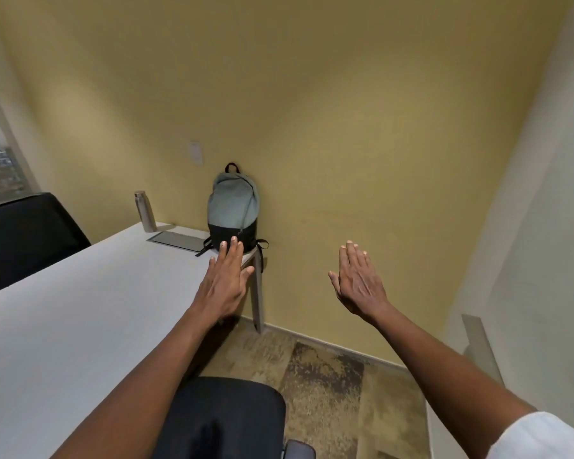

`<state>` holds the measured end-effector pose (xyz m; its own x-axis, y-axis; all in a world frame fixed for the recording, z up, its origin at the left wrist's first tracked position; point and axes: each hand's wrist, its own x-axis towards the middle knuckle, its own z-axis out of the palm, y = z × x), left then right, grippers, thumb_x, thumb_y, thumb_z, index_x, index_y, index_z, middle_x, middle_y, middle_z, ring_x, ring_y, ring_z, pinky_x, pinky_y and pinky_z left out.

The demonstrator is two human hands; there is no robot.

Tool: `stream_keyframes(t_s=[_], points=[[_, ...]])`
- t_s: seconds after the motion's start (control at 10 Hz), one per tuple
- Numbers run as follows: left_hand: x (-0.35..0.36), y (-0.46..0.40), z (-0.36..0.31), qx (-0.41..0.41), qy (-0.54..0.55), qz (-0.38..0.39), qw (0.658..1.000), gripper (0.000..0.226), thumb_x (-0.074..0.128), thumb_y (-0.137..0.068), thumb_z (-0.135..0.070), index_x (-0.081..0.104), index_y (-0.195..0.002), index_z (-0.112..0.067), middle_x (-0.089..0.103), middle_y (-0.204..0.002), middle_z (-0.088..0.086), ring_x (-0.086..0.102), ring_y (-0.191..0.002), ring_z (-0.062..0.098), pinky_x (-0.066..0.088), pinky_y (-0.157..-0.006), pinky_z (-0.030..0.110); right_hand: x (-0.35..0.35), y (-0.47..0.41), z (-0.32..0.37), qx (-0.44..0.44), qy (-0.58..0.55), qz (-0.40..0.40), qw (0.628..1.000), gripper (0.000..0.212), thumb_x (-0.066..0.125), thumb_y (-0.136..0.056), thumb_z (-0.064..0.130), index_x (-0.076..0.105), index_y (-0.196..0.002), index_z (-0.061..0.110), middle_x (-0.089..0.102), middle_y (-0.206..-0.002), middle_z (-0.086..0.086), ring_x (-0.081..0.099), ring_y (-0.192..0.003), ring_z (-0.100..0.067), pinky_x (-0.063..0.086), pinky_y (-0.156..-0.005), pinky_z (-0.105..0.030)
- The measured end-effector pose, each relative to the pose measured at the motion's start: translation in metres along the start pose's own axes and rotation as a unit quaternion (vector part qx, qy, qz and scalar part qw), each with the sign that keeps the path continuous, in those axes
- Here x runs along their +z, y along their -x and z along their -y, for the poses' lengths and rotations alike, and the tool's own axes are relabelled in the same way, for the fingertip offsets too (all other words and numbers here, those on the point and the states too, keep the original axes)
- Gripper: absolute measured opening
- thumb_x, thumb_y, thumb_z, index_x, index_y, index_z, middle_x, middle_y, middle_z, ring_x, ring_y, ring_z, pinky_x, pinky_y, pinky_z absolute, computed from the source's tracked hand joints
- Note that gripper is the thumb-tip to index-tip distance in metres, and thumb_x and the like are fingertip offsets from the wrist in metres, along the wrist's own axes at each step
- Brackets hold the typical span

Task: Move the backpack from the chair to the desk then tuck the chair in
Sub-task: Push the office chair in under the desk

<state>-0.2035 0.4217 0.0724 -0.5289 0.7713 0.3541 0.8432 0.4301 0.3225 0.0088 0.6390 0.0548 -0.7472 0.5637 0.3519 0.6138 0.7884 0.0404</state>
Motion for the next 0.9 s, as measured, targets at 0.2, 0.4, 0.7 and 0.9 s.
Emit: stream_keyframes(t_s=[0.2, 0.4, 0.7, 0.9], points=[[-0.025, 0.062, 0.017, 0.013, -0.002, 0.023, 1.000, 0.064, 0.027, -0.103, -0.042, 0.002, -0.156, -0.017, -0.008, -0.163, 0.000, -0.015, -0.145, 0.011, -0.002, -0.117, 0.040, -0.027, 0.068, 0.044, 0.025, -0.009, 0.003, 1.000, 0.070, 0.025, -0.105, 0.045, 0.013, -0.156, -0.002, 0.011, -0.164, -0.024, 0.011, -0.153, -0.033, 0.006, -0.124, -0.042], [-0.045, 0.097, 0.025, 0.010, -0.002, 0.012, 1.000, 0.064, 0.031, -0.102, -0.042, 0.004, -0.156, -0.019, -0.004, -0.164, 0.000, -0.013, -0.145, 0.012, -0.001, -0.116, 0.040, -0.052, 0.109, 0.063, 0.023, 0.006, -0.003, 1.000, 0.069, 0.025, -0.105, 0.045, 0.015, -0.155, -0.002, 0.012, -0.164, -0.025, 0.013, -0.153, -0.034, 0.008, -0.124, -0.043], [-0.077, 0.161, 0.036, 0.001, -0.005, 0.007, 1.000, 0.063, 0.028, -0.103, -0.041, 0.003, -0.156, -0.018, -0.006, -0.164, 0.000, -0.013, -0.147, 0.014, -0.002, -0.119, 0.041, -0.074, 0.144, 0.093, 0.025, 0.004, 0.002, 1.000, 0.070, 0.024, -0.105, 0.045, 0.014, -0.156, -0.002, 0.012, -0.164, -0.025, 0.012, -0.153, -0.034, 0.007, -0.124, -0.043], [-0.100, 0.200, 0.070, 0.008, -0.016, 0.033, 0.999, 0.063, 0.027, -0.103, -0.042, 0.003, -0.156, -0.016, -0.007, -0.164, 0.001, -0.010, -0.150, 0.019, 0.000, -0.120, 0.044, -0.078, 0.182, 0.143, 0.025, 0.022, 0.017, 0.999, 0.070, 0.025, -0.105, 0.046, 0.015, -0.155, -0.001, 0.013, -0.164, -0.025, 0.012, -0.153, -0.035, 0.008, -0.125, -0.044]])
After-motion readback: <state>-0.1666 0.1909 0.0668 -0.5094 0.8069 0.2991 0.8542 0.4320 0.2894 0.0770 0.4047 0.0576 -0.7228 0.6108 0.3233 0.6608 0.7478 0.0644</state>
